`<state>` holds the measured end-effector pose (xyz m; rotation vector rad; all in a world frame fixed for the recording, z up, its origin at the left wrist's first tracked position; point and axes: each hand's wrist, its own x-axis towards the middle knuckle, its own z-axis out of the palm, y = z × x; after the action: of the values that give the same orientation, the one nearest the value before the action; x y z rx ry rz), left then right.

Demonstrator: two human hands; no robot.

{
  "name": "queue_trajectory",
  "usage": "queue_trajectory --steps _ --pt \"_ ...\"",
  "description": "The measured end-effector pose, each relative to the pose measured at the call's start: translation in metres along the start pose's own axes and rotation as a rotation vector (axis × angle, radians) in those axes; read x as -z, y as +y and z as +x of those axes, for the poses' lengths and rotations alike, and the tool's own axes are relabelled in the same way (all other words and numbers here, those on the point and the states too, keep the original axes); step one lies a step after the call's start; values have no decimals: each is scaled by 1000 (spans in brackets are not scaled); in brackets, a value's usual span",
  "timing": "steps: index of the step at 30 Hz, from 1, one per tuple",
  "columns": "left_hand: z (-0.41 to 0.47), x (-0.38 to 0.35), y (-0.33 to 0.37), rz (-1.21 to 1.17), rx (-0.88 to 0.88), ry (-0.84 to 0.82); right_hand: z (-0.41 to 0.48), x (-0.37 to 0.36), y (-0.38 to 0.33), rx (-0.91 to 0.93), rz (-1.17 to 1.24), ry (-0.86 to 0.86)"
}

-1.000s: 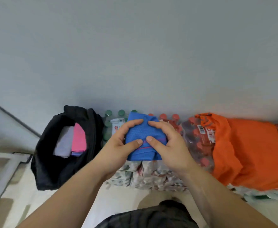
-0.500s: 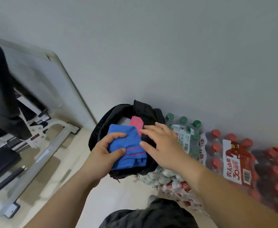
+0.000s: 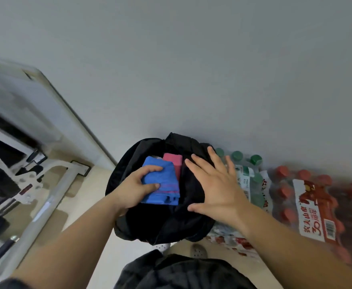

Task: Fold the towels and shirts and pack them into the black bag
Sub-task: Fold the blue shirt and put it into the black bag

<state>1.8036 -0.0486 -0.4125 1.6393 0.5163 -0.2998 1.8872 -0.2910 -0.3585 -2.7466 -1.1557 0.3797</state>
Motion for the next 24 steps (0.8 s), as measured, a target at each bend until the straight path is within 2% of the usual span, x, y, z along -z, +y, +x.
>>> queue_trajectory --steps 3,9,11,14,16,18,21,22,24 --pt "47 2 5 -92 -14 -121 1 4 -4 -67 -19 -10" --pt "119 1 -29 94 -47 -223 -3 5 -18 -219 -102 -49" --pt "128 -4 -32 331 -141 -190 -3 2 -24 -259 -116 -51" --pt "125 -8 -32 882 -297 -73 0 1 -29 -297 -108 -44" --pt "119 -8 -31 1168 -384 -11 2 1 -31 -303 -106 -38" --pt "119 -6 -34 1376 -584 58 2 1 -32 -310 -111 -34" --pt "124 -6 -36 1486 -878 4 1 -2 -31 -321 -112 -27" --pt "128 -7 -38 1462 -889 -76 1 -3 -30 -324 -114 -30" --pt "129 -8 -44 1378 -773 -201 1 -3 -28 -329 -126 -36"
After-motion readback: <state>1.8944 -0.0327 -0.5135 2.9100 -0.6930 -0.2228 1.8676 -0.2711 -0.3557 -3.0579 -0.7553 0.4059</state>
